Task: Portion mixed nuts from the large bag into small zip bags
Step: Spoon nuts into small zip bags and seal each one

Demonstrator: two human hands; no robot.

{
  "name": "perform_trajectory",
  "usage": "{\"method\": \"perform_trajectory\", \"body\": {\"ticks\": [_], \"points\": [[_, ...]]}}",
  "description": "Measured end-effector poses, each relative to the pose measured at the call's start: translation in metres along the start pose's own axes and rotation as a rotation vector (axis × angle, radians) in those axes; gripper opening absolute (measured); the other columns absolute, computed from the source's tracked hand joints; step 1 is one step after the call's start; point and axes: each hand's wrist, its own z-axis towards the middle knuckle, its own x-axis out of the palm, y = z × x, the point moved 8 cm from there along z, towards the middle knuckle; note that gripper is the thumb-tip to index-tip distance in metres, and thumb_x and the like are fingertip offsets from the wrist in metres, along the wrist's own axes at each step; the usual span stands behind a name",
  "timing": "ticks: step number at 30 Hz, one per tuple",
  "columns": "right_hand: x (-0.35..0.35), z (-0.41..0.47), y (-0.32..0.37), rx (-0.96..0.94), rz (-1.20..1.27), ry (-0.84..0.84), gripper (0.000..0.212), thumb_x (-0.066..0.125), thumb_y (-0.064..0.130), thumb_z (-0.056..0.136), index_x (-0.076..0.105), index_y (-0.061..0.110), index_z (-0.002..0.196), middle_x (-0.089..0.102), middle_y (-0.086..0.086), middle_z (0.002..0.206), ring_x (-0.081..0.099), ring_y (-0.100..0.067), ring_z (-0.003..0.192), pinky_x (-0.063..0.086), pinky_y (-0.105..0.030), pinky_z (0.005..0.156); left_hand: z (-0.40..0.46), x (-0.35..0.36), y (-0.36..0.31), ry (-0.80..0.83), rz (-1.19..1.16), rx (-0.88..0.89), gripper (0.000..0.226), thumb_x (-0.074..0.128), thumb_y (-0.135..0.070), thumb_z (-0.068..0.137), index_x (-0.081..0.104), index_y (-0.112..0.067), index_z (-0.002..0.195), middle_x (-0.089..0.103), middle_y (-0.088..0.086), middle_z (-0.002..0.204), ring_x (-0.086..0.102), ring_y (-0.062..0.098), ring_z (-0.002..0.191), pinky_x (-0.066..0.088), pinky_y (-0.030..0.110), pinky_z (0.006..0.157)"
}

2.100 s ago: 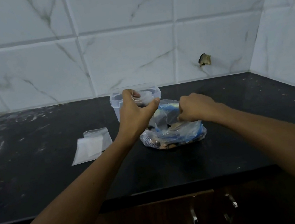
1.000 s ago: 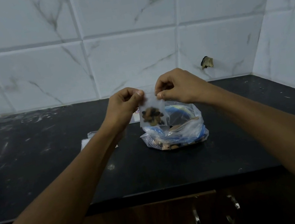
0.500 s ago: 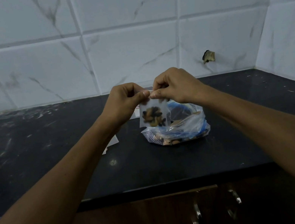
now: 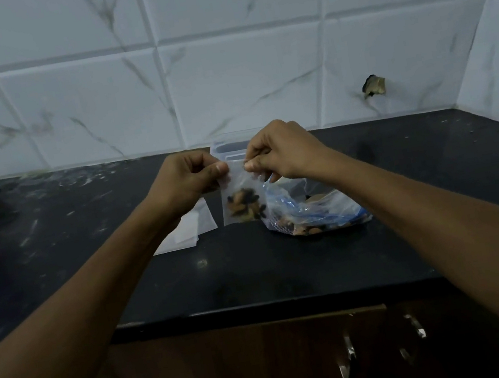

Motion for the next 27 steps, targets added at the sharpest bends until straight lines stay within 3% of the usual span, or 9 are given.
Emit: {"method": "perform_trajectory", "body": {"ticks": [7, 9, 12, 17, 20, 24, 27], "points": [[0.050, 0.003, -0.015, 0.246, 0.390, 0.029, 0.020, 0.071, 0.012, 0.085, 0.059, 0.014, 0.101, 0.065, -0.014, 0.099, 0.069, -0.025, 0.086, 0.061, -0.043, 0.065, -0.006, -0.019, 0.032, -0.058, -0.143, -0.163, 0.016, 0.059, -0.012, 0.096, 0.066, -0.007, 0.082, 0.069, 0.014, 0.082, 0.070, 0.025, 0.075, 0.061, 0.036, 0.069], [0.063, 0.004, -0.020, 0.283, 0.415, 0.013, 0.010, 0.067, 0.013, 0.088, 0.061, 0.012, 0.095, 0.066, -0.019, 0.100, 0.070, -0.031, 0.087, 0.061, -0.048, 0.066, -0.004, -0.021, 0.039, -0.068, -0.143, -0.171, 0.017, 0.058, -0.010, 0.096, 0.065, -0.007, 0.082, 0.068, 0.012, 0.080, 0.069, 0.022, 0.072, 0.060, 0.031, 0.063], [0.073, 0.007, -0.024, 0.328, 0.455, -0.009, 0.008, 0.062, 0.014, 0.092, 0.064, 0.007, 0.090, 0.067, -0.021, 0.098, 0.070, -0.031, 0.086, 0.061, -0.045, 0.067, -0.002, -0.023, 0.045, -0.089, -0.069, -0.151, 0.018, 0.056, -0.009, 0.097, 0.063, -0.008, 0.081, 0.065, 0.009, 0.077, 0.068, 0.016, 0.067, 0.056, 0.026, 0.058], [0.079, 0.022, -0.032, 0.387, 0.527, -0.051, 0.012, 0.064, 0.012, 0.091, 0.066, 0.004, 0.100, 0.066, -0.019, 0.106, 0.068, -0.029, 0.093, 0.061, -0.041, 0.069, 0.005, -0.025, 0.055, -0.106, -0.086, -0.149, 0.014, 0.056, -0.012, 0.098, 0.064, -0.009, 0.086, 0.066, 0.007, 0.080, 0.067, 0.017, 0.072, 0.057, 0.028, 0.063], [0.078, 0.033, -0.034, 0.392, 0.493, -0.088, 0.007, 0.064, 0.012, 0.090, 0.065, 0.006, 0.093, 0.066, -0.020, 0.105, 0.068, -0.029, 0.093, 0.061, -0.042, 0.071, 0.013, -0.026, 0.061, -0.093, -0.138, -0.164, 0.007, 0.060, -0.011, 0.095, 0.064, -0.010, 0.090, 0.066, 0.008, 0.086, 0.067, 0.019, 0.077, 0.057, 0.026, 0.063], [0.073, 0.047, -0.032, 0.392, 0.235, -0.199, 0.016, 0.058, 0.012, 0.091, 0.069, 0.004, 0.084, 0.068, -0.017, 0.091, 0.066, -0.031, 0.088, 0.059, -0.046, 0.076, 0.026, -0.028, 0.063, -0.155, -0.104, -0.146, 0.013, 0.060, -0.006, 0.094, 0.061, -0.010, 0.082, 0.065, 0.010, 0.083, 0.066, 0.019, 0.076, 0.057, 0.025, 0.060], [0.077, 0.053, -0.032, 0.418, 0.130, -0.233, 0.019, 0.053, 0.011, 0.092, 0.070, 0.007, 0.084, 0.068, -0.015, 0.088, 0.065, -0.031, 0.086, 0.058, -0.042, 0.077, 0.036, -0.030, 0.072, -0.203, -0.056, -0.156, 0.013, 0.059, -0.006, 0.095, 0.060, -0.009, 0.082, 0.065, 0.015, 0.088, 0.066, 0.025, 0.082, 0.059, 0.039, 0.071]]}}
